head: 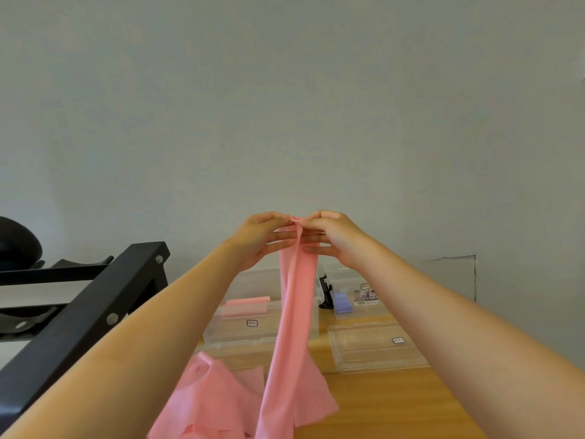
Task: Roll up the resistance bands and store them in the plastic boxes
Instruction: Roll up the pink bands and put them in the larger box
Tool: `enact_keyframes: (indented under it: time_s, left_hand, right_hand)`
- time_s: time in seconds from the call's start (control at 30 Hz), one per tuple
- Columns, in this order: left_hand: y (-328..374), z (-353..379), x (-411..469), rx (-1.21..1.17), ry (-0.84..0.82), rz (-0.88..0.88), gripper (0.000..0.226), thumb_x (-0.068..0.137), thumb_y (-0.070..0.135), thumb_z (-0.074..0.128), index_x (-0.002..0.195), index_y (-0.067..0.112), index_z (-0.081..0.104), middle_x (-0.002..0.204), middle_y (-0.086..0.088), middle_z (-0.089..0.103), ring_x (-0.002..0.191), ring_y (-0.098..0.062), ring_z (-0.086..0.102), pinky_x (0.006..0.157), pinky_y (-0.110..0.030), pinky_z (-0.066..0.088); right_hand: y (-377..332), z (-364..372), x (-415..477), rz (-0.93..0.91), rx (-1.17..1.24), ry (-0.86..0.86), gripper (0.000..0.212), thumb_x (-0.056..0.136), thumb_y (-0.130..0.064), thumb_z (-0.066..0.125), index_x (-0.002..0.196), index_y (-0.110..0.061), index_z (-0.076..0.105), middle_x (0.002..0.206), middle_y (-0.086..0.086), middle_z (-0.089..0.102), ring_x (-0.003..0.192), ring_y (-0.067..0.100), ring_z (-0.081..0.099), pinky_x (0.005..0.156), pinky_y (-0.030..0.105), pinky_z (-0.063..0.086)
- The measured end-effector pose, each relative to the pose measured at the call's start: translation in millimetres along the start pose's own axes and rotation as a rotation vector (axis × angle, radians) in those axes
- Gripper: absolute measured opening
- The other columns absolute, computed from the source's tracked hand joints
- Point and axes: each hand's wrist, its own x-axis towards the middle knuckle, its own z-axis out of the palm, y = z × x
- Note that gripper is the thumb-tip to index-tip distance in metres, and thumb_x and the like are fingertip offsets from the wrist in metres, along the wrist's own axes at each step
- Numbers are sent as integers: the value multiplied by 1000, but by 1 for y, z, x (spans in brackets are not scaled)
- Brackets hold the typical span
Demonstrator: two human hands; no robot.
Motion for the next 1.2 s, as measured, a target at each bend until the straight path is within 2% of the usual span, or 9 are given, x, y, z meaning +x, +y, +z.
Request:
enact_keyframes:
  time_s: [0.13,0.27,0.43,0.53,0.67,0.8,0.93,1.07,1.2]
  left_hand:
    - [-4,1,-2,-8,14,9,14,98,11,51,97,4,64,91,-5,72,81,-13,70,74,-23,58]
    - [-9,3,-3,-52,28,5,15,98,12,51,93,5,64,87,-4,72,81,-14,70,76,-25,58]
    - [-14,2,-4,-34,102,-2,14,98,13,50,89,12,60,92,-4,64,80,-16,63,78,-27,53]
    - [-16,2,-7,6,23,-35,13,98,11,50,93,10,62,97,-5,66,85,-16,63,85,-28,52]
    - [-19,6,-13,42,-77,-56,14,97,13,51,101,8,64,99,-5,68,91,-13,65,85,-24,54]
    - [-22,2,-16,15,-146,-62,16,98,14,50,102,9,64,105,-5,69,96,-15,65,90,-27,53]
    - [-24,-4,-16,-22,-163,-74,18,98,15,49,105,8,64,110,-4,70,97,-16,66,89,-27,54]
    - [-25,-8,-15,-9,-112,-80,21,99,13,48,112,3,60,115,-10,68,98,-18,66,88,-28,55]
    - [-25,-15,-15,70,-32,-129,19,99,11,46,103,2,62,104,-12,68,89,-21,68,81,-29,58]
  right_hand:
    - [3,-2,0,25,9,-15,8,86,-18,70,81,-14,64,80,4,71,74,16,68,70,28,58]
    - [8,-2,-2,42,37,-34,8,88,-18,67,91,-11,66,81,4,68,73,16,67,70,28,57]
    - [11,-6,-6,36,48,-9,11,91,-14,63,80,-12,61,79,4,66,73,16,65,71,29,57]
    - [12,-6,-11,22,-55,-12,7,90,-15,65,87,-9,64,83,6,67,74,14,65,70,26,57]
    - [15,2,-15,-8,-170,56,33,83,-27,74,101,-1,67,85,7,71,71,12,68,67,23,59]
    - [18,-1,-14,-13,-171,41,32,82,-20,75,101,4,66,82,10,71,70,16,69,73,26,59]
    - [21,-4,-15,-19,-176,27,15,82,-10,73,92,0,68,78,10,69,68,15,67,72,26,60]
    - [20,-3,-17,-8,-189,33,12,85,-7,69,92,2,68,76,10,69,65,16,67,66,23,59]
    - [18,-7,-17,26,-185,104,8,86,-2,60,80,1,65,70,12,67,58,17,66,61,25,59]
